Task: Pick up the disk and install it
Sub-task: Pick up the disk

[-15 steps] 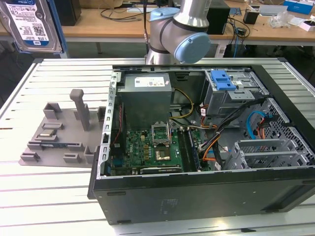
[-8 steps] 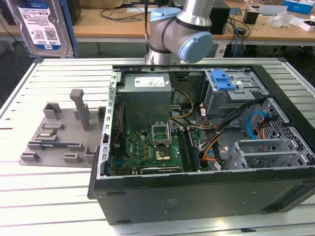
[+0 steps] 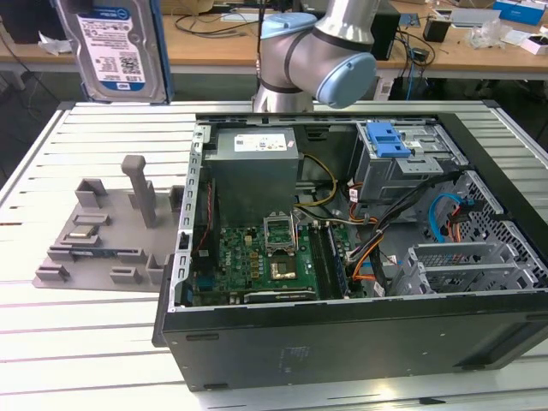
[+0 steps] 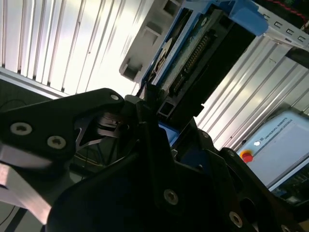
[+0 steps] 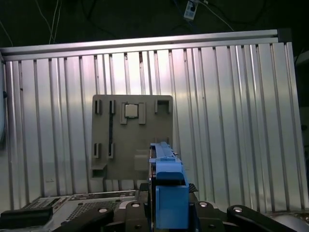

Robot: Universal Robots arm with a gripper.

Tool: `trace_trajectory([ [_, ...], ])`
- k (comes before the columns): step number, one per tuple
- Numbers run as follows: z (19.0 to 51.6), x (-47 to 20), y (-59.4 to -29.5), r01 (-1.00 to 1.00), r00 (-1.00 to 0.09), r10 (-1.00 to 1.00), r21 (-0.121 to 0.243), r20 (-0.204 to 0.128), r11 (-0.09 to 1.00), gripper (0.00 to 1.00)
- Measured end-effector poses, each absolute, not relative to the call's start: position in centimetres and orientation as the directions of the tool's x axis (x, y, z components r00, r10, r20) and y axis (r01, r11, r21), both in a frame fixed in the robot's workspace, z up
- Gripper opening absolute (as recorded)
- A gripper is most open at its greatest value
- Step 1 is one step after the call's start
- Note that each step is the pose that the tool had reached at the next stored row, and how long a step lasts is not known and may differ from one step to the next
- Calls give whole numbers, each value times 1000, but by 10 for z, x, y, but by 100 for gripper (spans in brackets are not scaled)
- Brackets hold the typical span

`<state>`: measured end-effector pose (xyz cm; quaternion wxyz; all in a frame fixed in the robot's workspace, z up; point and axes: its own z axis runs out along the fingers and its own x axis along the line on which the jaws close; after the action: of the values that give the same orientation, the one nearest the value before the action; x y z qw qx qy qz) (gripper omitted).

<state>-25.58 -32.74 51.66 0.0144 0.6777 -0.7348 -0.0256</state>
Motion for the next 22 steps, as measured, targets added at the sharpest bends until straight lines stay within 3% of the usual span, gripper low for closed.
trace_trajectory([
  [22, 516, -114, -330, -994, -81, -997, 70, -12, 80, 37],
])
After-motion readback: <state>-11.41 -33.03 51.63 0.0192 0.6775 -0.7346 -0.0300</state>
